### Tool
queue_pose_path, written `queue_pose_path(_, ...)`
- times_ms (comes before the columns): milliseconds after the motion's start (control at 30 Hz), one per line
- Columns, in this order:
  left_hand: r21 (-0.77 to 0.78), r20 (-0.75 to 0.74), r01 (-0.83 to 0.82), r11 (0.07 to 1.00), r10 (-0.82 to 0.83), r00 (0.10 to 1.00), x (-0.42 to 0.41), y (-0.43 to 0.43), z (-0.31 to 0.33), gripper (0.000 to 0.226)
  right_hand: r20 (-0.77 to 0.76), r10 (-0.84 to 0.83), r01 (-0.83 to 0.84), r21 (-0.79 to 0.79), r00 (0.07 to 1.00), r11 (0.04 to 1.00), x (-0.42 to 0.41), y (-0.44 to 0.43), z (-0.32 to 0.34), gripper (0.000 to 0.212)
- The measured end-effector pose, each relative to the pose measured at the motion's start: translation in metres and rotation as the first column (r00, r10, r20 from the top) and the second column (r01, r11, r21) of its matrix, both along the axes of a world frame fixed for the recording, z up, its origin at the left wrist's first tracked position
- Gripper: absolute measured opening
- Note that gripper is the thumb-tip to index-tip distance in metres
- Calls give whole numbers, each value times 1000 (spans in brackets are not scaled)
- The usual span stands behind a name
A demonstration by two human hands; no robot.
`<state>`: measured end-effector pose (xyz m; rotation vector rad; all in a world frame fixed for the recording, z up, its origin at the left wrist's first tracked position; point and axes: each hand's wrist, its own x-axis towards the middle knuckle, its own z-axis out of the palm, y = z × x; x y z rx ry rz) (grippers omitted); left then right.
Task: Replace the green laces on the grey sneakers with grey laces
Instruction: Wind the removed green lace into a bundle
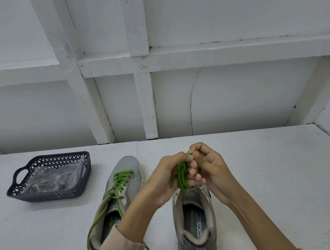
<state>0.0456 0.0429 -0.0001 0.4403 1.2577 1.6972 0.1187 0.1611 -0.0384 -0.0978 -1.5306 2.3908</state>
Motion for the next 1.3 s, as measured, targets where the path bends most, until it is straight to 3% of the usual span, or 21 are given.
queue_pose_path(133, 27, -62, -15, 1000, 16, 998, -4, -2, -2, 28, 4, 89, -88, -70, 996, 994, 2, 4, -2, 22)
queue_pose_path(267, 121, -2, -22, 992, 22, 1000, -10, -6, -2, 23, 77, 173, -174, 7, 982, 985, 9, 3, -7, 26)
queue_pose_path(400, 148, -16, -3, 989, 5, 1000, -8, -4, -2, 24, 85, 146, -145, -8, 986, 989, 12, -2, -5, 31)
queue_pose_path(700, 141, -9, -69, 988, 71, 997, -5, -3, -8, 27, 109, 71, -68, -29, 991, 997, 15, -1, -3, 18)
queue_pose_path(867, 73, -200, -130, 989, 142, 970, -11, 2, -18, 33, 141, 14, -7, -49, 990, 999, 14, 4, -7, 25)
queue_pose_path(1067, -49, -459, -128, 991, 91, 884, -14, 10, -29, 29, 184, -32, 50, -94, 982, 994, 16, 10, -8, 32)
queue_pose_path(1300, -82, -476, -11, 997, -29, 879, -15, 20, -29, 32, 251, -14, 49, -133, 968, 990, 27, 22, -9, 38)
